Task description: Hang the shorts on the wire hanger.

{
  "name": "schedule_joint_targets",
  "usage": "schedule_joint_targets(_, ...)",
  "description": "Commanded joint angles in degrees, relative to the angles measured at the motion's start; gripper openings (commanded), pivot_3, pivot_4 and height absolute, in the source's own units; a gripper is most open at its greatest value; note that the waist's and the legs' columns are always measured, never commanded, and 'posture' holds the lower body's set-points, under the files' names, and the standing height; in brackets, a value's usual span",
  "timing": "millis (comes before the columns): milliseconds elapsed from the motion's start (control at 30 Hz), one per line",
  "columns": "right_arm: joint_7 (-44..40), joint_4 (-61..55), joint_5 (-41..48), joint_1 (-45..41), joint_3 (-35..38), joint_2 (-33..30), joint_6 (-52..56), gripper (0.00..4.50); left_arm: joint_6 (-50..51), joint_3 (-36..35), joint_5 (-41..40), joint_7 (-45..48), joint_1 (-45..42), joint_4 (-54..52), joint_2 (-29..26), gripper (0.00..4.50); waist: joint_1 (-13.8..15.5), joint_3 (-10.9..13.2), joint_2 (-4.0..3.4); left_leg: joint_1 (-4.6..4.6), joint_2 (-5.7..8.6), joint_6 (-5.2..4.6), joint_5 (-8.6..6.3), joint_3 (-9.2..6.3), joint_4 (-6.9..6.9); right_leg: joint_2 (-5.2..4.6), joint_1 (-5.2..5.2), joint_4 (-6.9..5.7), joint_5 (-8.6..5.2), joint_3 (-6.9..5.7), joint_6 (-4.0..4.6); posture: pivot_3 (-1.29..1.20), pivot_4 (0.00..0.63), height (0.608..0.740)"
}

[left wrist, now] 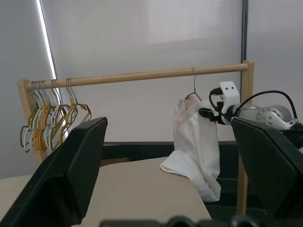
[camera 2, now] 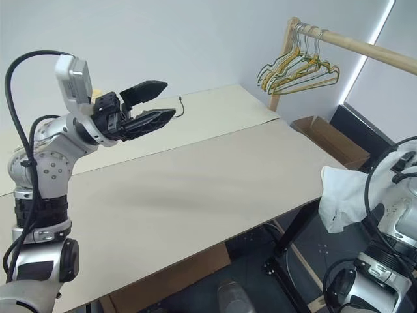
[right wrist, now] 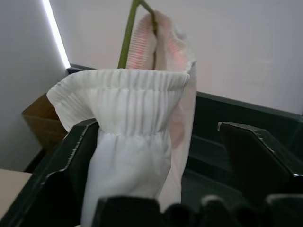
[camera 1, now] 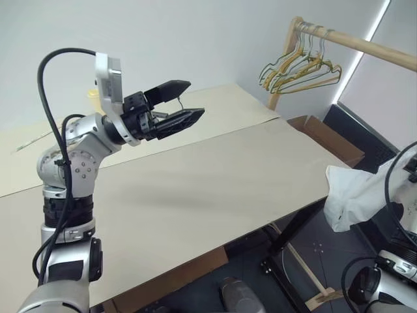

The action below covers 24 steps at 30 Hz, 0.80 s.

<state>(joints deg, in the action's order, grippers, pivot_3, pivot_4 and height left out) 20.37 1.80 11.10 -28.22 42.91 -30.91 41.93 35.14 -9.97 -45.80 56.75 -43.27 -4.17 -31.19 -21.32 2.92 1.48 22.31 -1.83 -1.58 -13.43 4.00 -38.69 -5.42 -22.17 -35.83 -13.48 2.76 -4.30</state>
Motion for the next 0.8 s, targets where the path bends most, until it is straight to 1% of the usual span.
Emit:
schedule_joint_targets(33,0.36,-3.98,0.45,0.31,1.77,-0.24,1.16,3.22,-1.32,0.26,0.30,0.92,-2.50,0.51,0.08,4.50,-0.04,0.00,0.00,0.00,0.00,0.00,0.00,0.00,0.00,0.00,0.00,0.00,0.00,0.00,0.00,-0.36,0.000,0.740)
schedule_joint_targets(133,-0.56,-5.04,1.42,0.84,1.99,0.12,2.54,2.15,-1.36,0.45,0.71,1.58,-3.18,1.29,0.25,4.50,-0.14,0.00,0.00,-0.01,0.00,0.00,0.00,0.00,0.00,0.00,0.00,0.00,0.00,0.00,0.00,-0.36,0.000,0.740)
schedule_joint_targets(300,-1.68,-5.37,1.68,1.64,1.59,-0.58,3.39,2.15,-1.35,0.63,1.00,2.21,-3.64,1.79,0.29,4.50,-0.38,0.00,0.00,0.00,-0.01,0.00,0.00,0.00,0.00,0.00,0.00,0.00,0.00,0.00,0.00,-0.36,0.000,0.740)
schedule_joint_targets(500,-3.29,-4.27,3.48,0.49,3.84,-1.43,5.25,2.15,-1.19,0.60,0.91,2.31,-3.65,1.60,0.24,4.50,-0.76,0.00,0.00,-0.01,-0.01,0.00,0.00,0.00,0.00,0.01,0.00,0.00,0.00,0.00,0.00,-0.36,0.000,0.740)
schedule_joint_targets(567,-3.72,-4.21,4.00,0.31,4.37,-1.51,5.66,1.76,-1.22,0.61,0.92,2.36,-3.61,1.51,0.23,4.50,-0.91,0.00,0.00,0.00,-0.02,0.00,0.00,0.00,0.00,-0.01,0.00,0.00,0.00,0.00,0.00,-0.36,0.000,0.740)
schedule_joint_targets(600,-3.52,-4.32,4.12,0.19,4.54,-1.48,6.11,1.49,-1.17,0.57,0.88,2.31,-3.60,1.45,0.23,4.50,-0.96,0.00,0.00,0.00,-0.02,-0.01,0.00,0.00,0.00,-0.01,0.00,0.00,0.00,0.00,0.00,-0.36,0.000,0.740)
schedule_joint_targets(667,-3.48,-4.47,4.36,0.14,4.68,-1.47,6.63,0.89,-1.15,0.53,0.85,2.26,-3.62,1.41,0.24,4.50,-1.07,0.00,0.00,0.00,-0.02,-0.01,0.00,0.00,0.00,-0.01,0.00,0.00,0.00,0.00,0.00,-0.36,0.000,0.740)
schedule_joint_targets(700,-3.44,-4.53,4.33,0.16,4.68,-1.46,6.73,0.47,-1.17,0.56,0.89,2.22,-3.67,1.41,0.26,4.50,-1.10,0.00,0.00,0.00,-0.02,-0.01,0.00,0.00,0.00,0.00,0.00,0.00,0.00,0.00,0.00,-0.36,0.000,0.740)
schedule_joint_targets(733,-3.55,-4.54,4.26,0.28,4.57,-1.50,6.78,0.15,-1.22,0.59,0.91,2.22,-3.71,1.42,0.30,4.50,-1.16,0.00,0.00,-0.01,-0.02,-0.01,0.00,0.00,0.00,0.00,0.00,0.00,0.00,0.00,0.00,-0.37,0.000,0.740)
schedule_joint_targets(767,-3.59,-4.59,4.19,0.32,4.57,-1.49,6.83,0.03,-1.26,0.62,0.94,2.19,-3.76,1.43,0.35,4.50,-1.34,0.00,0.00,-0.01,-0.02,-0.01,0.00,0.00,0.00,-0.01,0.00,0.00,-0.01,0.00,0.00,-0.37,0.000,0.740)
schedule_joint_targets(800,-3.62,-4.62,4.10,0.36,4.55,-1.50,6.88,0.03,-1.28,0.65,0.96,2.19,-3.82,1.47,0.39,4.50,-1.41,0.00,0.00,-0.01,-0.02,-0.01,0.00,0.00,0.00,0.00,0.00,0.00,-0.01,0.00,0.00,-0.37,0.000,0.740)
